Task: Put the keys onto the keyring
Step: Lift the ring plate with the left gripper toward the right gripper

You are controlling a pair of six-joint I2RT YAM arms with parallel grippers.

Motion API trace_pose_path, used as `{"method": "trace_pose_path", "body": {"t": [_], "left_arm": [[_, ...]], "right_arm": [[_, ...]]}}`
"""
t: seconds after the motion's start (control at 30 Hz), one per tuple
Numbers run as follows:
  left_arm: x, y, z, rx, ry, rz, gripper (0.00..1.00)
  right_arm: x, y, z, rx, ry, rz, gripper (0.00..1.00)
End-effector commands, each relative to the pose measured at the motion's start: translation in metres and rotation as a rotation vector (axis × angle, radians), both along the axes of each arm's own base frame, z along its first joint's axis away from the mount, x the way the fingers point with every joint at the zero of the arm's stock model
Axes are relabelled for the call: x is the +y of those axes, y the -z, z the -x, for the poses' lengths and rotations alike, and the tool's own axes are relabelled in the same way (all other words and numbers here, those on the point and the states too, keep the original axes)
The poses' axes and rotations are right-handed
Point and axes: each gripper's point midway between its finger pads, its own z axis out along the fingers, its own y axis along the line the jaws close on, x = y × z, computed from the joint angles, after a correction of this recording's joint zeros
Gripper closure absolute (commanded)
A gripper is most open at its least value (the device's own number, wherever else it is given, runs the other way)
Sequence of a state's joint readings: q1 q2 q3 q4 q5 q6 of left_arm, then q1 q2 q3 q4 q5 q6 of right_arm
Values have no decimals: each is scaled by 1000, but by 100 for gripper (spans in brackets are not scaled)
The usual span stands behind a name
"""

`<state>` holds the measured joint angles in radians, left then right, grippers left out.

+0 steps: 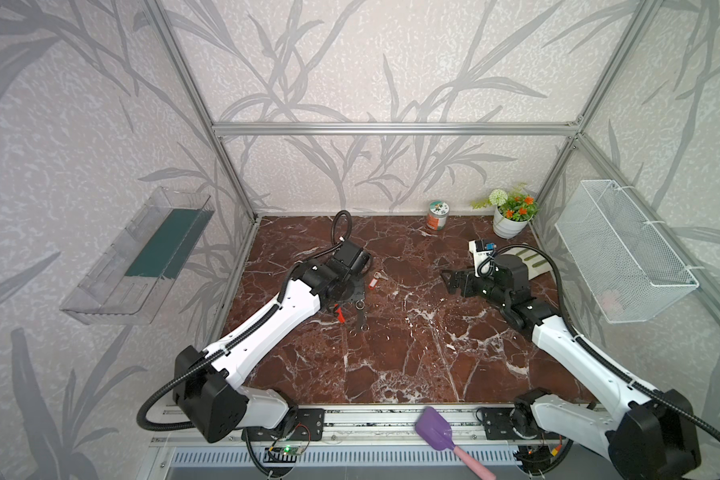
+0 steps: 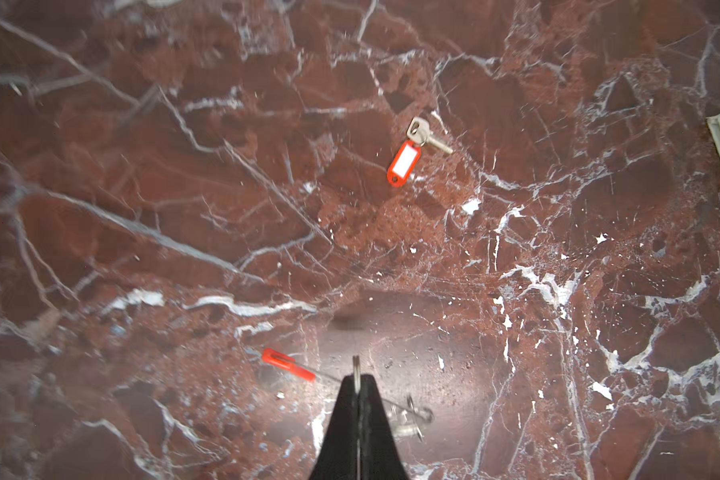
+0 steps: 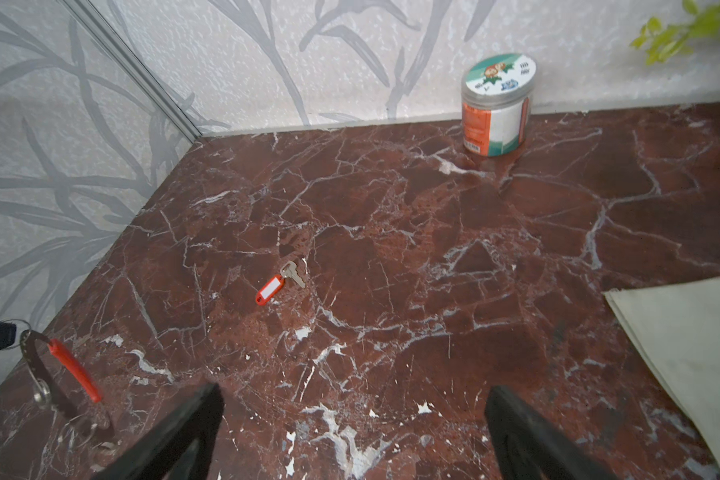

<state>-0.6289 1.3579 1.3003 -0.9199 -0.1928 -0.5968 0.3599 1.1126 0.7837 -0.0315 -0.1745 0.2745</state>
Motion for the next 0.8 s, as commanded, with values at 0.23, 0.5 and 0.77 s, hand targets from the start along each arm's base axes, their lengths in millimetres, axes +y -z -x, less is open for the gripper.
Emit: {"method": "trace_pose_path", "body": {"t": [0.23,0.5,0.77], "left_arm": [[-13,-87,-25,-355,236,-8,100],[-53,-139,-32,-457,453,158,100],[-87,-175,-19,-532,598,380,100]], "right_arm": [[34,-80,2,-120,-88,17,1],[75,-131,18,-165,-274,-94,16],[114,-166,24,-146,-390,-210,29]]}}
